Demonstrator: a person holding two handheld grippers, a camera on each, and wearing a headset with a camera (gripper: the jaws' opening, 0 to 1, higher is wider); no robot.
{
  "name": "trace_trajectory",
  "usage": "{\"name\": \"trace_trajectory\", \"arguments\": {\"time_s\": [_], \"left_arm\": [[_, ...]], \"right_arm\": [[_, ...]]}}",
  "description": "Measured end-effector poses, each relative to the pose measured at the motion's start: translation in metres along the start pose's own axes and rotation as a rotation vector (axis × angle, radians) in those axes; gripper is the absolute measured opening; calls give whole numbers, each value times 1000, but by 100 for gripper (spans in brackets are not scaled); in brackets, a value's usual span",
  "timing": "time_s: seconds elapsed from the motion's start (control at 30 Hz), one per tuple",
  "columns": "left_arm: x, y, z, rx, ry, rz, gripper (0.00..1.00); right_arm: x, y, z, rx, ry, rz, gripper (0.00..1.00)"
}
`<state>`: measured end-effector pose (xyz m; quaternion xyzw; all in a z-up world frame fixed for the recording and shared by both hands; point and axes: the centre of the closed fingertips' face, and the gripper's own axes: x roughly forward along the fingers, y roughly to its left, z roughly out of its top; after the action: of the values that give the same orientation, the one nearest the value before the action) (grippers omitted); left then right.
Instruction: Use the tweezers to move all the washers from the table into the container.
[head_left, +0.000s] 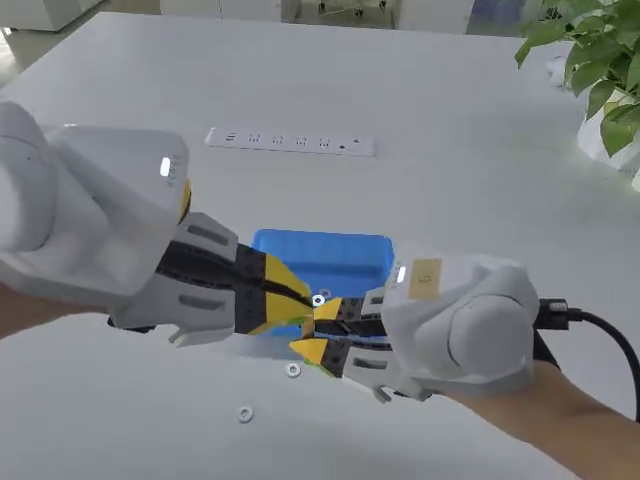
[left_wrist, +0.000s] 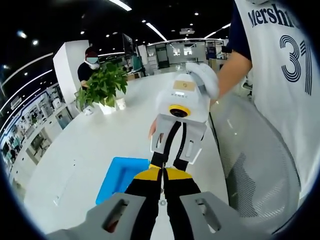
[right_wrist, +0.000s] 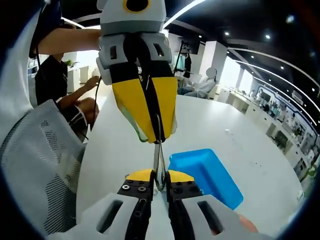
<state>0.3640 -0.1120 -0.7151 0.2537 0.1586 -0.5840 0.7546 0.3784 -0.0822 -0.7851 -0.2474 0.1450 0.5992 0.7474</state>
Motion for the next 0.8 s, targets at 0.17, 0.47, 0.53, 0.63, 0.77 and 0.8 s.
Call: {"name": "trace_trajectory", "arguments": {"time_s": [0.17,0.47,0.53,0.63,0.77,0.8], "left_arm": [[-4,13,12,31,-14,13,6],[-5,36,19,61,-28,19,6],[-3,41,17,59,-29,21,6],[1,46,13,60,-24,23,6],[9,55,4,54,-12,18,6],[10,56,2,51,-9,19,6]], "right_arm": [[-5,-17,13,-12,-23,-40,11],[-4,-41,20,-11,-43,-88,11],[-3,-45,19,-11,-39,-94,11],[1,-51,15,-5,-36,-97,11],[11,-59,6,4,-20,-93,11],[12,-61,5,8,-18,-92,11]]}}
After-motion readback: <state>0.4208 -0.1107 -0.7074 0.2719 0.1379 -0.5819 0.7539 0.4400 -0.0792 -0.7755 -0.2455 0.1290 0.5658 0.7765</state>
